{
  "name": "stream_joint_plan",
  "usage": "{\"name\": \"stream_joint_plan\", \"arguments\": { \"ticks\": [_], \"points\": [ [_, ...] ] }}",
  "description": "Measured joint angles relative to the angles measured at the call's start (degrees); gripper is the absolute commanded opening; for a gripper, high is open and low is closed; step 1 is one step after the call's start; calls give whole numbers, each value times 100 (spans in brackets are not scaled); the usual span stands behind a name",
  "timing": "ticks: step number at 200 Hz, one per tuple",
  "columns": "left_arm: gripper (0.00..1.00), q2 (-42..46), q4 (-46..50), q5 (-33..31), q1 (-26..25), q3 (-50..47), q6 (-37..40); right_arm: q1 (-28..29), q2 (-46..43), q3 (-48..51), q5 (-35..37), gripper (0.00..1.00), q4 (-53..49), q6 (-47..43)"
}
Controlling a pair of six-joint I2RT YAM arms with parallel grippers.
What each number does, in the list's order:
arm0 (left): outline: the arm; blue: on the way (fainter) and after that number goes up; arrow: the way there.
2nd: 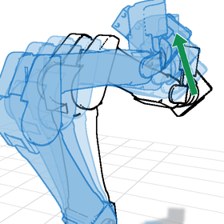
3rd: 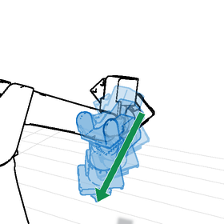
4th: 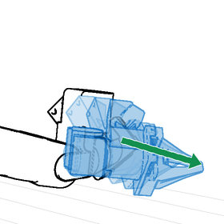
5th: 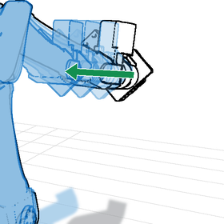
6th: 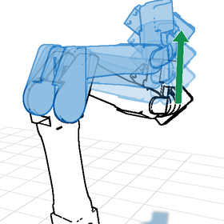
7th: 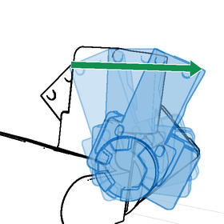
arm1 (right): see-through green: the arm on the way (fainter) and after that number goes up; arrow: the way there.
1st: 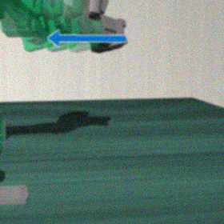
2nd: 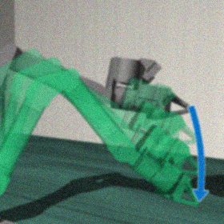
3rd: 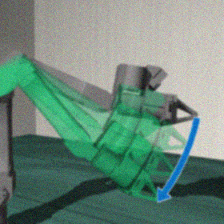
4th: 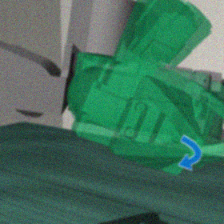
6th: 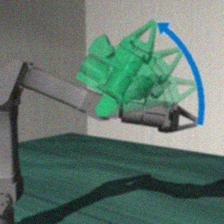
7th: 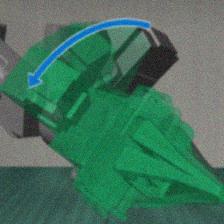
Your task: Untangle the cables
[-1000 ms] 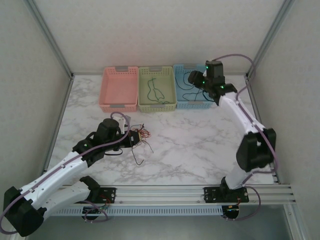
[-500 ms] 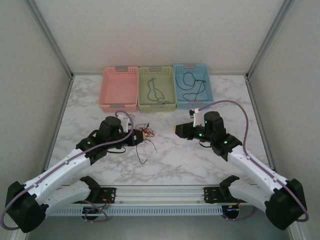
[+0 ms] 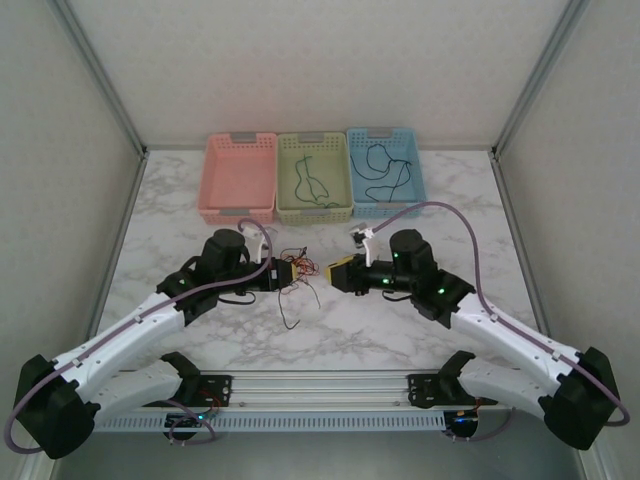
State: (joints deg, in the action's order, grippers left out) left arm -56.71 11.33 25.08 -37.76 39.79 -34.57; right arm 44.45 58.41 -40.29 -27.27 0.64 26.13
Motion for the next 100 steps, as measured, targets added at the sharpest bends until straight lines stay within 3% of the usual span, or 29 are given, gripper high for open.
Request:
{"name": "stream_joint_plan", "arguments": {
  "ticks": [100],
  "points": [
    [0, -39, 2, 42, 0, 22, -13, 313, 1110, -525, -96, 42, 323, 219]
  ]
}}
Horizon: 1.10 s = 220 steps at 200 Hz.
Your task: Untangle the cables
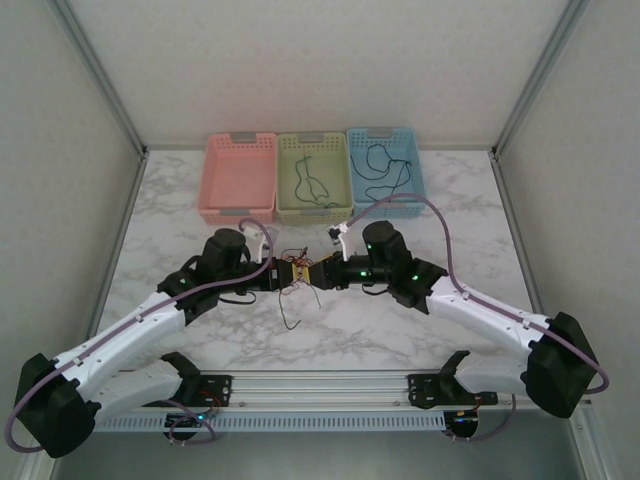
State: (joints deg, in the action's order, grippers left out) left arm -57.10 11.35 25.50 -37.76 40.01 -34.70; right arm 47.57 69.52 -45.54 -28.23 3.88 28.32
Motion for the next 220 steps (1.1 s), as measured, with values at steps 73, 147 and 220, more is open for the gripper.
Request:
{"name": "stream_joint_plan", "arguments": {
  "ticks": [73, 147, 220],
  "points": [
    [0, 0, 0, 2, 0, 0, 0, 48, 365, -219, -13, 37, -7, 35],
    [0, 48, 13, -7, 0, 0, 2, 48, 494, -262, 9, 0, -44, 83],
    [58, 44, 48, -221, 0, -83, 28, 105, -101, -262, 557, 0, -542, -94]
  ]
}}
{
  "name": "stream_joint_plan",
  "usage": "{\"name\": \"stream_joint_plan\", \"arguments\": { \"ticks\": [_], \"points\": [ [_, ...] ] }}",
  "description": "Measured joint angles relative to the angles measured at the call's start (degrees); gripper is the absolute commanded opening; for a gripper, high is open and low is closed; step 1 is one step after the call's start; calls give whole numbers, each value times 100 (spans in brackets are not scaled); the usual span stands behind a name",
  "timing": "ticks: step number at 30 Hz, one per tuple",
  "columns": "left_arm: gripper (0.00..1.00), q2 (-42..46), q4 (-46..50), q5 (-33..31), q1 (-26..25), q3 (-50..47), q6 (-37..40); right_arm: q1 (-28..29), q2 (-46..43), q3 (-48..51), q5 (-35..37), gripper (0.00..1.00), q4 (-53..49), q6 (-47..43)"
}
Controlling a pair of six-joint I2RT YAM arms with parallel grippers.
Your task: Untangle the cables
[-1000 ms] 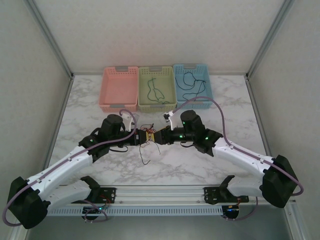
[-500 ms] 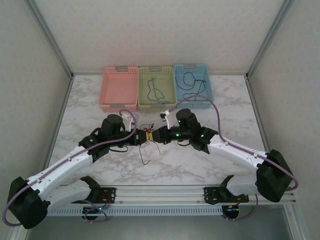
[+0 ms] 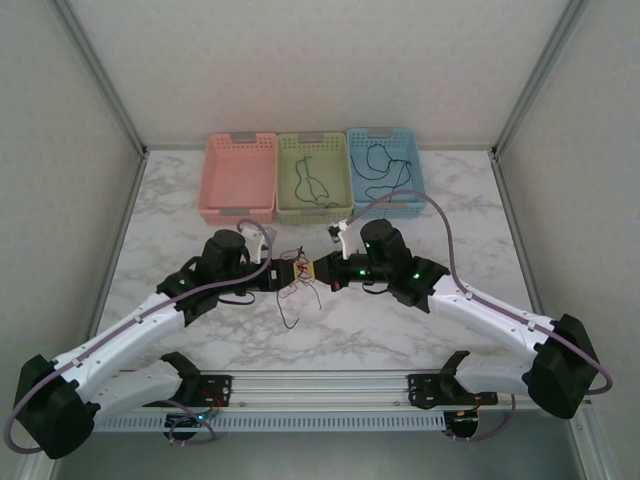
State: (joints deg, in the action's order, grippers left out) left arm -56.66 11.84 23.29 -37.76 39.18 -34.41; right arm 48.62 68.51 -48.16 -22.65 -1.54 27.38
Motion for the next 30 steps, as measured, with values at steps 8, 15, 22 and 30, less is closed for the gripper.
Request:
{"name": "stream_joint_plan", "arguments": {
  "ticks": [8, 15, 22, 30],
  "points": [
    [82, 243, 216, -153, 0, -256, -9, 0, -125, 0, 321, 0, -197, -46],
    [70, 332, 208, -170, 0, -269, -17, 2, -125, -2, 380, 0, -238, -39],
    [38, 332, 118, -50, 0, -422, 0, 0, -125, -42, 525, 0, -262, 44],
    [45, 153, -247, 92, -9, -568, -63, 0, -122, -216, 708, 0, -363, 92]
  ]
}}
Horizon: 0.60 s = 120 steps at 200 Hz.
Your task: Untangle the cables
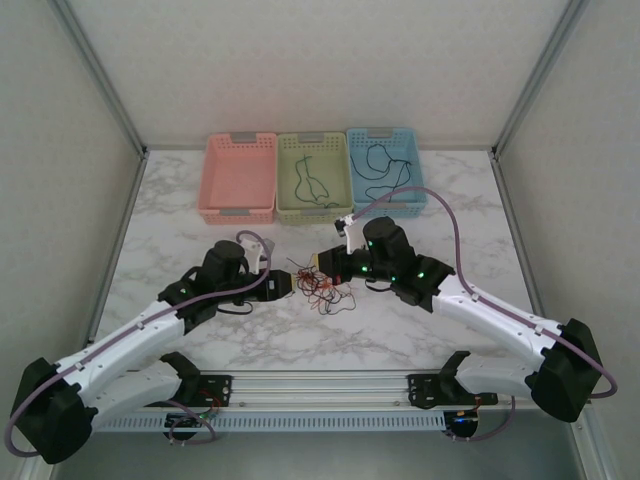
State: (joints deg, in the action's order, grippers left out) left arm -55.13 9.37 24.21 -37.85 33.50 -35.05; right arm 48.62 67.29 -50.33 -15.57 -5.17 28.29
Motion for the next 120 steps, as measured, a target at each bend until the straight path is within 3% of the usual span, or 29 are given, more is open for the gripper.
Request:
{"name": "stream_joint_plan", "arguments": {
  "ticks": [29, 120],
  "points": [
    [66, 0, -76, 0, -52, -31, -101, 0, 0, -57, 76, 0, -46, 2],
    [78, 306, -404, -52, -256, 63, -343, -11, 11, -57, 79, 0, -74, 24]
  ]
}}
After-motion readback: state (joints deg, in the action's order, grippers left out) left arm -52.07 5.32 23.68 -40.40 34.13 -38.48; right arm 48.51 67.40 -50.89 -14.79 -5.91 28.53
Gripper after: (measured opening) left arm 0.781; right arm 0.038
